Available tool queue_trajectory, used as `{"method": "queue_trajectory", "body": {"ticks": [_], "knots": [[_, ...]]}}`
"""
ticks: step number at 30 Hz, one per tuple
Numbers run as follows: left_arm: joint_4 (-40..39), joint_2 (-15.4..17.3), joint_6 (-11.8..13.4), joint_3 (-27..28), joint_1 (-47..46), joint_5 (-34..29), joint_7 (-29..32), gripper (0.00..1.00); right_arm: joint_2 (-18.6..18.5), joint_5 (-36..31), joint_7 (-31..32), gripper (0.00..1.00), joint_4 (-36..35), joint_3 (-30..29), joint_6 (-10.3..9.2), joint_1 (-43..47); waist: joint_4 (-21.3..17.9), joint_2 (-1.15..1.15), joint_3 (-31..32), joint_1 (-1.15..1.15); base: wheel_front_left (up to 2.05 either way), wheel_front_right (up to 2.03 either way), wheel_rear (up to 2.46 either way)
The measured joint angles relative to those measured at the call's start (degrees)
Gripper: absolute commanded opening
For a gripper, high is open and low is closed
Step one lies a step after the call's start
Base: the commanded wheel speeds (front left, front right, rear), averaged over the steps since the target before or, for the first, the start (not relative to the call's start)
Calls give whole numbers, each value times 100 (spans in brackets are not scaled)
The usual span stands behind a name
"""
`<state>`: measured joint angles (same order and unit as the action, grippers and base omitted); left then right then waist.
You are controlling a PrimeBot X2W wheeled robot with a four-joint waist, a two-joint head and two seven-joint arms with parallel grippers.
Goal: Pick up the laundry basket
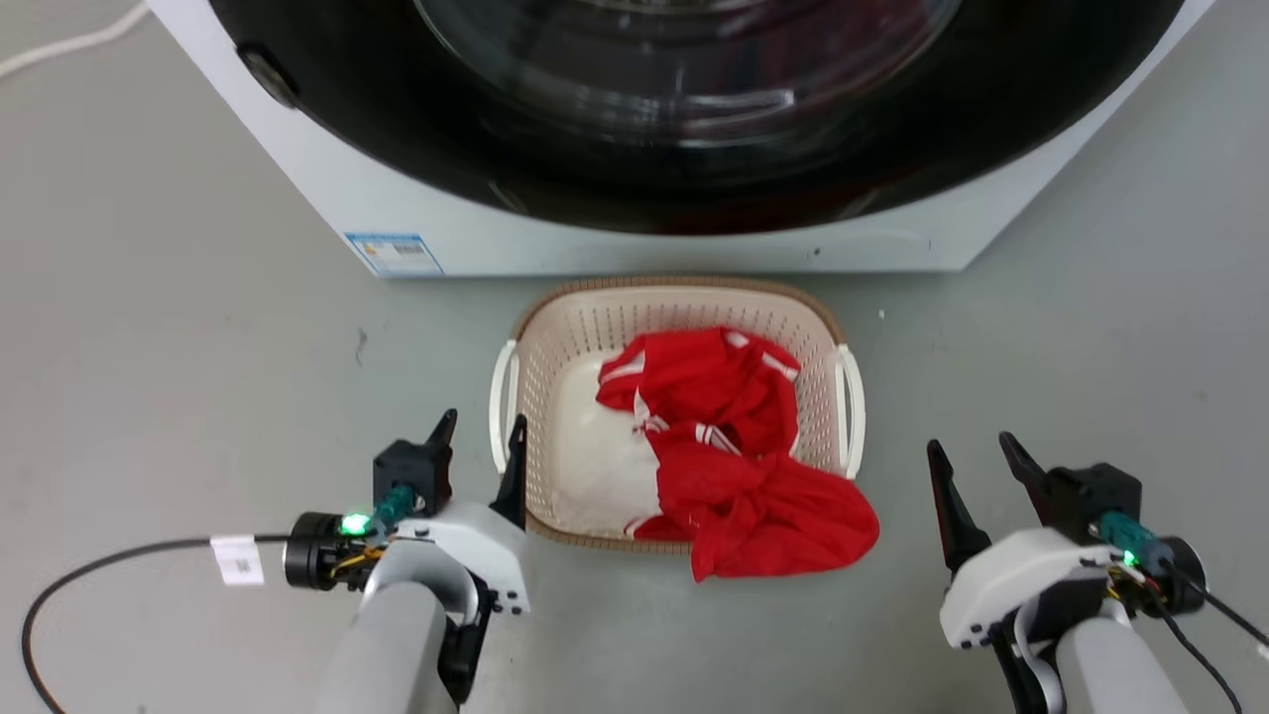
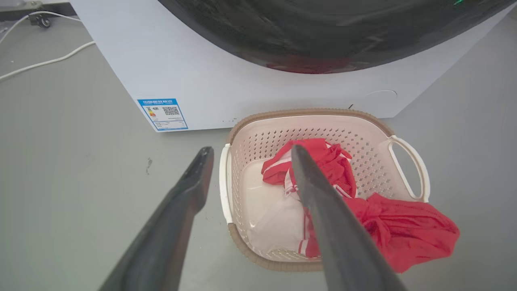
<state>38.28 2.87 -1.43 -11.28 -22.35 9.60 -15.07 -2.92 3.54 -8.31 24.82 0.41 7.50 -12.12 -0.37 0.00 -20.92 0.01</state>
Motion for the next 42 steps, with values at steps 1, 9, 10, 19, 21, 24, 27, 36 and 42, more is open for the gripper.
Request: {"method": "queue_trajectory", "body": {"ticks": [1, 9, 10, 19, 21, 24, 27, 36, 42], "knots": [[164, 7, -12, 29, -118, 29, 0, 100, 1, 10, -26, 100, 111, 29, 1, -101, -11, 0, -112, 0, 0, 0, 0], [1199, 174, -179, 154, -1085, 136, 1, 100, 1, 174, -157, 100, 1144, 241, 0, -1027, -133, 0, -931, 0, 0, 0, 0], [1332, 208, -202, 160, -1214, 138, 1, 100, 2, 233, -186, 100, 1274, 280, 1, -1156, -152, 0, -1024, 0, 0, 0, 0], [2335, 404, -403, 116, -2309, 231, 141, 100, 2, 576, -328, 100, 2434, 712, 1, -2353, -338, 0, -1793, 0, 0, 0, 0], [2515, 430, -419, 93, -2516, 237, 232, 100, 2, 686, -352, 100, 2644, 826, 0, -2590, -377, 0, -1937, 0, 0, 0, 0], [2748, 513, -460, 70, -2822, 272, 344, 100, 2, 834, -376, 100, 2924, 1038, 1, -2955, -432, 0, -2143, 0, 0, 0, 0], [2953, 555, -463, 66, -3108, 292, 458, 100, 2, 1017, -379, 100, 3152, 1246, 1, -3268, -476, 0, -2325, 0, 0, 0, 0], [3325, 648, -515, -31, -3716, 360, 929, 100, 3, 1537, -26, 100, 3726, 1961, 1, -4024, -536, 0, -2741, 0, 0, 0, 0], [3432, 679, -561, -183, -4029, 367, 1347, 100, 3, 1771, 293, 100, 4062, 2284, 0, -4438, -521, 0, -2987, 0, 0, 0, 0]]}}
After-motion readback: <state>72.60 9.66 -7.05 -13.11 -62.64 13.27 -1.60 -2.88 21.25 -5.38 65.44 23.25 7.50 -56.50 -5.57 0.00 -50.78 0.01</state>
